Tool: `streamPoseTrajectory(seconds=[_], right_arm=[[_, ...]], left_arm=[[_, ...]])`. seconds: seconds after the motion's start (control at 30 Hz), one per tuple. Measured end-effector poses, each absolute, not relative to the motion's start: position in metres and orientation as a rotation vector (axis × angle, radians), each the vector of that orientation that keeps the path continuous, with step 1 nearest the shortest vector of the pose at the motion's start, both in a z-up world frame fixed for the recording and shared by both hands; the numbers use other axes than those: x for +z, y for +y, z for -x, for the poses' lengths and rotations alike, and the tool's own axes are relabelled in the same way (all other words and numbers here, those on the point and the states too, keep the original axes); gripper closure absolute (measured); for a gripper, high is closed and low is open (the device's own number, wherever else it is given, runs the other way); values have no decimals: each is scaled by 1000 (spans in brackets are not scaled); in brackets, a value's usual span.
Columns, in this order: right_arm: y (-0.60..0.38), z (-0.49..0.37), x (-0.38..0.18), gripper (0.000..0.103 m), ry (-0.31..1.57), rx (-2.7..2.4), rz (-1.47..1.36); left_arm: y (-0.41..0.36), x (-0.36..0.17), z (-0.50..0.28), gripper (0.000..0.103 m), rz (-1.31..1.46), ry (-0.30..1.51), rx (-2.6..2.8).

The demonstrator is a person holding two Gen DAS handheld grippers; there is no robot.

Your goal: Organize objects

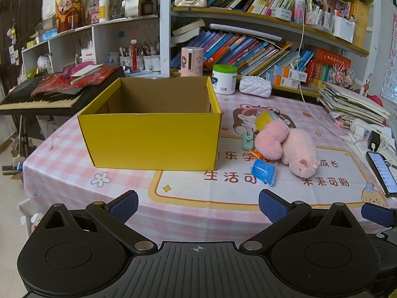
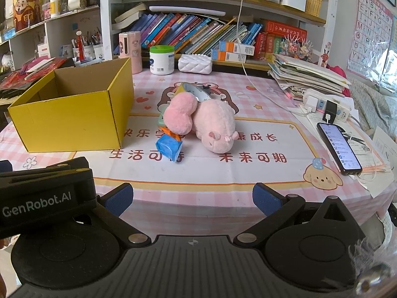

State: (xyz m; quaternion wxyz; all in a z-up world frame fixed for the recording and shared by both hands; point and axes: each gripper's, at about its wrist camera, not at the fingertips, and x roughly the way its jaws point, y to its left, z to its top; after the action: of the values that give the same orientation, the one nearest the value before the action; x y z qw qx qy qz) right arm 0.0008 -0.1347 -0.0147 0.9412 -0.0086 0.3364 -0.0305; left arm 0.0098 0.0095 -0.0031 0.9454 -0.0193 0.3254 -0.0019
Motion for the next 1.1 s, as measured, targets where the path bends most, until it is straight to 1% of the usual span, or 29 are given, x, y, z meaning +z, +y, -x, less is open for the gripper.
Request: streamPoseTrajectory(seconds=[1.1], right_arm=[[-135,2,-8,0,648,-57,16]], left_arm=[[12,2,-10,0,45,631,-3]])
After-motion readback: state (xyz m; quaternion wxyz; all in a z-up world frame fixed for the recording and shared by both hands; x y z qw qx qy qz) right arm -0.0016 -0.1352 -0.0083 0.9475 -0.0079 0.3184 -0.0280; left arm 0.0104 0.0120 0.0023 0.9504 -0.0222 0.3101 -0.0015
